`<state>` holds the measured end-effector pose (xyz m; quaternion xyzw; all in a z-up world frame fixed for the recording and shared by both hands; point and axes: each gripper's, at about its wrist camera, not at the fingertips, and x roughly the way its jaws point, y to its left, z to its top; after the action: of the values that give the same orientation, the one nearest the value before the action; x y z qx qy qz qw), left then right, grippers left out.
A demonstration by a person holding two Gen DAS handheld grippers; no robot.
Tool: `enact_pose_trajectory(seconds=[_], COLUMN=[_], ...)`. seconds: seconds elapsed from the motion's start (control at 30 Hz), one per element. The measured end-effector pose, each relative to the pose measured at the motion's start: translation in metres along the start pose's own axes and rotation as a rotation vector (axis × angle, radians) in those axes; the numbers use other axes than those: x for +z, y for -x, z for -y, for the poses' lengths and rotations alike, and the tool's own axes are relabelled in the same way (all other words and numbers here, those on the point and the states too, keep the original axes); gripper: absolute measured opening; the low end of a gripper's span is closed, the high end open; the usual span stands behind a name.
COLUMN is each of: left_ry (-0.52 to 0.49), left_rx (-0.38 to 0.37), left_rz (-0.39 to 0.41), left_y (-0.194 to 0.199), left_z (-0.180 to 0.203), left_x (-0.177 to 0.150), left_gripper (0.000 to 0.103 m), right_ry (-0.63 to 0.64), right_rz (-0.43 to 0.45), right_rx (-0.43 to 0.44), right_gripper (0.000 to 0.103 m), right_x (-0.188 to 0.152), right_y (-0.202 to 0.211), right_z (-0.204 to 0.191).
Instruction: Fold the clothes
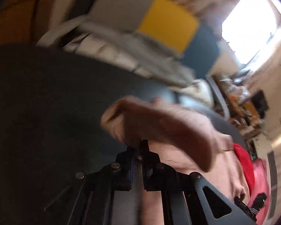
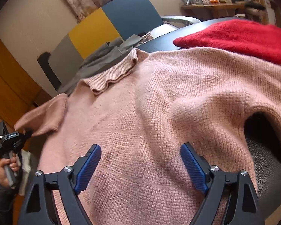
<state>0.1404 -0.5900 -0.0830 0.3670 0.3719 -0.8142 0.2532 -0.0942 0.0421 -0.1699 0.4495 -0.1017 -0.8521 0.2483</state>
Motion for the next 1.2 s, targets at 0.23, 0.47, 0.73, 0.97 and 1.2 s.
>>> enact_pose_trajectory(seconds=[0.23,0.47,0.73,0.97,1.2], left_ry=[0.036,-0.386,-0.647,-0.497,-0.451], left_rx=[-0.019,-0.246,-0.116,-0.010,0.179], left_rz=[0.102,-0.008,-0.199,-0.213,-0.180], left_y=[0.062,0.049,-0.006,0.011,0.033], left_z=[-0.043,0.060,0.101,0.030,-0.008], left_x=[-0.044,-0.129,-0.202,-0.175,-0.166], left_gripper=[0.016,0.017,0.019,0.009,0.009], right_ry=[0.189,0.336,0.441,0.502,0.573], right_rz=[-0.131,-0.089,-0.246,-0.256,-0.261], right_rx=[-0.211,-0.166,-0.193,-0.126,0.037], right_gripper=[0.101,0.100,0.103,0.103,0.103], right_x=[0.004,0.003,-0.030,-0.037,-0.055], right_y=[-0.021,-0.005,-0.057,-0.079,-0.091], right_z=[-0.041,-0.102,-0.129,-0.169,-0.230])
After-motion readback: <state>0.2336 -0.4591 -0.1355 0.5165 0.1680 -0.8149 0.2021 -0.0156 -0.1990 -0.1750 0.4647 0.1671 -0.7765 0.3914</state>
